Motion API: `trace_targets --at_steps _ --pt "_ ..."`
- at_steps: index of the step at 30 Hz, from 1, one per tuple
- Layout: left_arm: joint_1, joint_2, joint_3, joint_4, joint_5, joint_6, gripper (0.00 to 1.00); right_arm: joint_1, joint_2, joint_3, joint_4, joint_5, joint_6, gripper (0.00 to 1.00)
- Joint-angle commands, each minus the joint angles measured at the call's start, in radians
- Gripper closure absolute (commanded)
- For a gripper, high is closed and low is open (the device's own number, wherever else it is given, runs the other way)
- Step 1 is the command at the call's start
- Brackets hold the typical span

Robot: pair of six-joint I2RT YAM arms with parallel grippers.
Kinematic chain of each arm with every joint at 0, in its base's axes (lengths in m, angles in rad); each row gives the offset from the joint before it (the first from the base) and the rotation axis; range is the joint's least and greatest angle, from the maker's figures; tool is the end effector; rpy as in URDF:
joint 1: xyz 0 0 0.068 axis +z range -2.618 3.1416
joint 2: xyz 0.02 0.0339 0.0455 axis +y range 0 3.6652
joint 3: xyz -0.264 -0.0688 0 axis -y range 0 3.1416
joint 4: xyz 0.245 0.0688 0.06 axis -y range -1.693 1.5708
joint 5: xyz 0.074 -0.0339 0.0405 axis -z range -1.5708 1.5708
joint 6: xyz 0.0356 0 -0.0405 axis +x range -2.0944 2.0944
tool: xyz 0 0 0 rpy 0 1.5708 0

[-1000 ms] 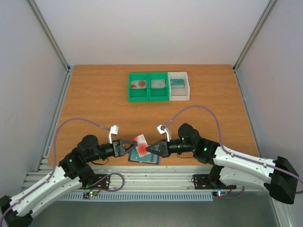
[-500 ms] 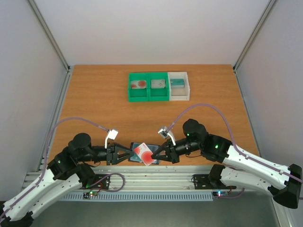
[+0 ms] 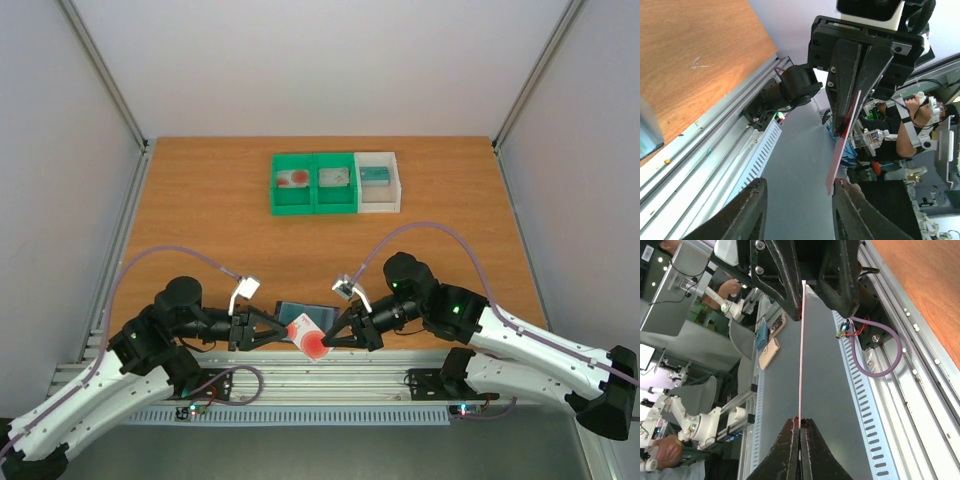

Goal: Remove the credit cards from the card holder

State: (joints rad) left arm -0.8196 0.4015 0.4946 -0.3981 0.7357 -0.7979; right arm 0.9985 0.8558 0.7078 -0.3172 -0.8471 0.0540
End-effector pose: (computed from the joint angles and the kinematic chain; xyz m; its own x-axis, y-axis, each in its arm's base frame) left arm 0.0584 -0.0975 0.2690 -0.8438 0.1259 -0.5217 0.5366 0.1837 -0.8236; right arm 0.0779 0.1702 0.2923 -0.2922 -0.3876 -0.8743 -0.9049 -0.1838 0.3839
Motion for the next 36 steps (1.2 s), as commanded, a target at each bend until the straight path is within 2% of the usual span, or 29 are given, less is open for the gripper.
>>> trace_targets --at_steps 1,10,14,19,21,25,27,28,36 --pt "-0.003 0.010 -0.014 0.087 0.039 -0.006 0.68 0.005 0.005 0.017 -0.012 -0.029 -0.015 0.99" --pt "-0.003 0.040 -0.030 0.138 0.046 -0.022 0.99 0.005 0.043 0.018 -0.002 -0.037 -0.009 0.99" --pt "-0.003 0.041 -0.031 0.112 0.019 -0.001 1.00 0.005 0.033 0.017 -0.007 -0.013 -0.006 0.96" --pt "-0.003 0.036 -0.035 0.099 -0.038 0.012 1.00 0.005 0.003 0.009 -0.026 0.046 0.007 0.73" --pt "-0.003 0.028 -0.031 0.083 -0.076 0.016 1.00 0.004 -0.022 0.006 -0.033 0.083 0.016 0.59" --pt "-0.004 0.013 -0.014 -0.004 -0.265 0.044 1.00 0.005 -0.066 0.002 -0.081 0.257 0.031 0.33" --pt "-0.003 0.016 -0.002 -0.040 -0.367 0.059 1.00 0.005 -0.086 -0.005 -0.083 0.310 0.040 0.08" --pt "-0.003 0.018 0.005 -0.052 -0.412 0.064 1.00 0.005 -0.093 -0.009 -0.079 0.323 0.044 0.02" --pt "-0.002 0.103 0.058 -0.066 -0.699 0.091 1.00 0.005 -0.138 -0.036 -0.051 0.412 0.081 0.02"
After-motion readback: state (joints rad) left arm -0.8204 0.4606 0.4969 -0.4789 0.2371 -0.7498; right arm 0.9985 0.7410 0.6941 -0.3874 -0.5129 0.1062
